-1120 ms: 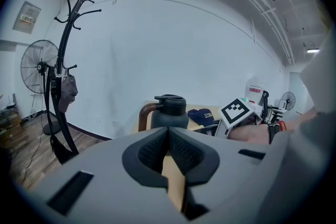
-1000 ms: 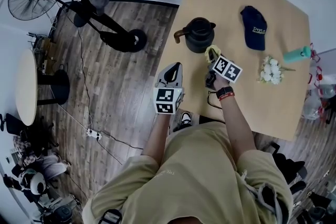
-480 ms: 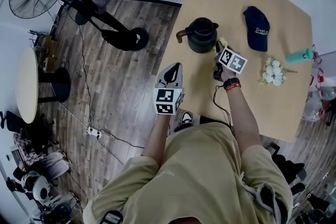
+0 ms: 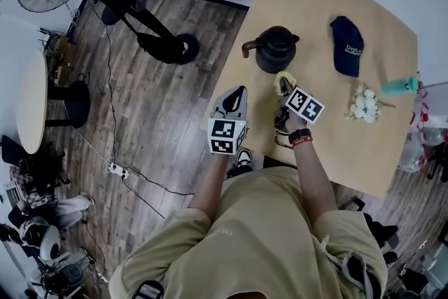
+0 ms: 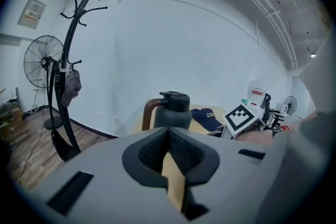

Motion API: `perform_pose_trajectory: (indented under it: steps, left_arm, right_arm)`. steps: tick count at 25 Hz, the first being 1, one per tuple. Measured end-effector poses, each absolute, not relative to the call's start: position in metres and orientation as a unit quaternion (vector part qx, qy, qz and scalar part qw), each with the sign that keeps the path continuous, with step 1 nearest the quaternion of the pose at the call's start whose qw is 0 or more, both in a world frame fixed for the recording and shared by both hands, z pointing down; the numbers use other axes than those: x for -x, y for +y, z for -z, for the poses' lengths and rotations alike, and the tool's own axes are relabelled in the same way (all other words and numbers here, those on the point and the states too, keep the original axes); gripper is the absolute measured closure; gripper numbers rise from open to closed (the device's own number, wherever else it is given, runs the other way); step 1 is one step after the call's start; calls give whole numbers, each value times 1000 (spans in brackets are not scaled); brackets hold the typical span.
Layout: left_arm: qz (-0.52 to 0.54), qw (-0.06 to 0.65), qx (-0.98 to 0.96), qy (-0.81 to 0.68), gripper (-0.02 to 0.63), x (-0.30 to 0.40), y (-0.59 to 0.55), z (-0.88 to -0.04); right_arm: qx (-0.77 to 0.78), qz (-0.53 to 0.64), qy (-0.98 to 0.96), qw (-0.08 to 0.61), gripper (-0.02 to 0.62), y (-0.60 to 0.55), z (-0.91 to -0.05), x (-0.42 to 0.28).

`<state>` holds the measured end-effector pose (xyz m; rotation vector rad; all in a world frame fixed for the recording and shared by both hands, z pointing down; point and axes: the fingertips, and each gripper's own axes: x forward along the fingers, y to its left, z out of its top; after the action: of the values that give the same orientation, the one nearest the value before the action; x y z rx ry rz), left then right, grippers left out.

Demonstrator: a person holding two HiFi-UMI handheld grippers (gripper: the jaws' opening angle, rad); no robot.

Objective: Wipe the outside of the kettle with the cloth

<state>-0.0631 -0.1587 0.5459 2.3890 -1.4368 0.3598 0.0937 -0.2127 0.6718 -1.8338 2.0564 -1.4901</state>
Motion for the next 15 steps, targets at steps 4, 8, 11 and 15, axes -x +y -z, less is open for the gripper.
perform_pose_trajectory:
  steps: [4,8,11,15]
  left_arm:
    - [-125,168,-833,-512,584,75,-158,-548]
    - [-124,171,-826,-523,584,92,-159,-553]
    - [-126,173,-820,-531,584,104,-157,-557]
    - [-131,176,-816,-535,584,111,-156,-559]
  right_arm:
    - [553,494,671,-12,468,-206,-684,-44]
    - [533,473,700,-51,468,-215,-691,-1]
    - [528,442,720,-87,468,-226,-693,24]
    - [535,442,716,-75,468,-248,-695,39]
